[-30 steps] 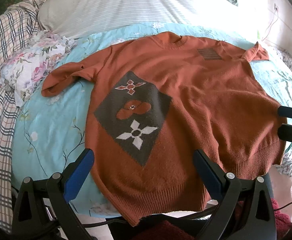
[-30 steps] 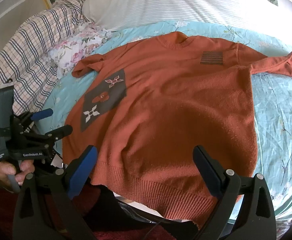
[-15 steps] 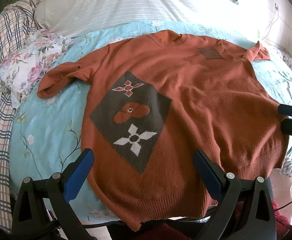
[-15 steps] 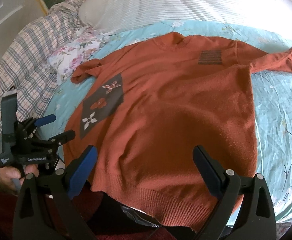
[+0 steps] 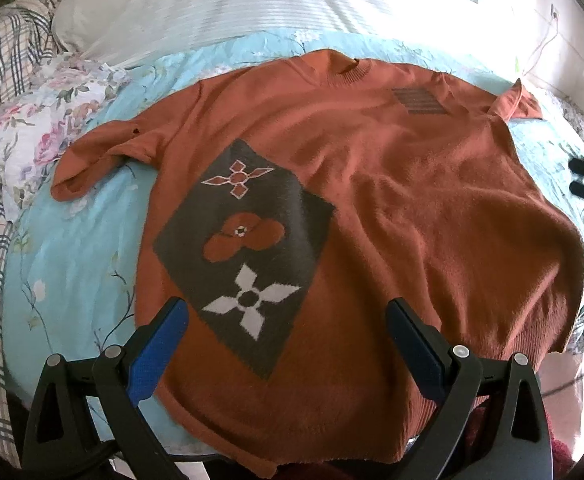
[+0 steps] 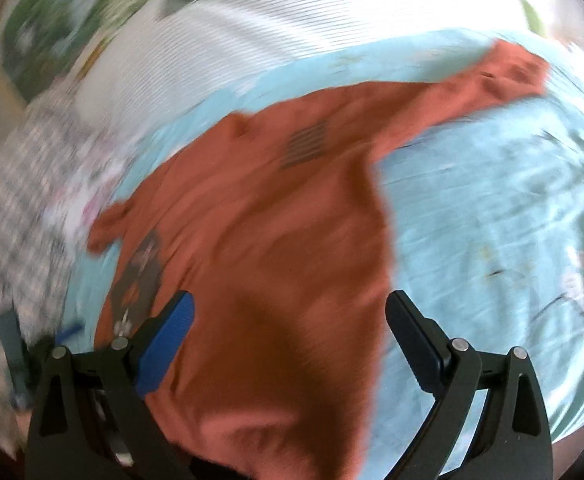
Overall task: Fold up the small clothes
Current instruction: 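Grasp the sweater sleeve cuff with the right gripper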
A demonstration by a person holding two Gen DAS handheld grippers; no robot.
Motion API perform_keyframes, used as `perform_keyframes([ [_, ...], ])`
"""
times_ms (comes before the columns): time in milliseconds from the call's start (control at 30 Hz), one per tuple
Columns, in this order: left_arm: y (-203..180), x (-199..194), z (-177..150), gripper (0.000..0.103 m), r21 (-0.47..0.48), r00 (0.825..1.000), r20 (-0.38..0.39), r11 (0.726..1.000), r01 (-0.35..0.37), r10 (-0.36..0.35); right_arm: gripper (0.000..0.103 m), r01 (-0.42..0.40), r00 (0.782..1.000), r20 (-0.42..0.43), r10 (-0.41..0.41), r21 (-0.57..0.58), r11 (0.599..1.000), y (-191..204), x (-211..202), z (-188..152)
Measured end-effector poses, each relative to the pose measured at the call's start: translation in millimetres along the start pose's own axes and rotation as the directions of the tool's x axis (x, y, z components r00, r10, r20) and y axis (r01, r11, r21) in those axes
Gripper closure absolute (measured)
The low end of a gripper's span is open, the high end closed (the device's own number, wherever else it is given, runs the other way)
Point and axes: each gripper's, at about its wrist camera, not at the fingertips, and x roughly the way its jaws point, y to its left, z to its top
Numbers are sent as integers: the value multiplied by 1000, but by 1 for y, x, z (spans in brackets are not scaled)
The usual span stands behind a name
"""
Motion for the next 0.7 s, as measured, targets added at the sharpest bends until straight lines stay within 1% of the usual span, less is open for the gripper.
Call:
perform_keyframes([
  [33,-1,2,1,4,1,1000,-3,1000,2,-2,7,11,1000,14,-12,63,998,-17,-2,12],
  [100,-2,5,3,4,1,1000,-17,1000,5,-5,7,9,998,56,-19,172,985,-47,-6,38],
  [133,-2,7,4,4,1,1000,-27,1000,8,-8,7,25,996,75,-40,198,980,-56,-8,48],
  [200,-2,11,6,4,-2,999,-46,1000,12,-12,7,89,985,120,-122,251,964,-83,-10,82],
  [300,-3,16,11,4,-7,998,-55,1000,12,-13,7,114,974,152,-168,316,942,-116,-6,130],
  [400,-3,24,14,4,-15,996,-92,1000,15,-16,7,178,955,172,-242,322,930,-138,9,181],
  [433,-3,28,16,4,-16,995,-101,1000,12,-14,7,208,946,173,-275,326,922,-148,16,201],
  [500,-2,35,21,4,-18,993,-117,1000,7,-9,7,231,937,168,-306,360,904,-170,26,229],
  [533,-2,39,23,4,-20,992,-126,1000,6,-8,7,265,926,164,-341,361,894,-181,32,245],
  [600,-2,47,28,4,-26,989,-144,1000,8,-12,7,362,892,135,-432,357,861,-194,49,270],
  [633,-3,52,31,4,-29,988,-154,1000,10,-14,7,375,888,128,-442,358,855,-202,54,279],
  [700,-5,59,36,4,-29,985,-172,1000,13,-17,14,402,880,101,-463,360,842,-216,68,294],
])
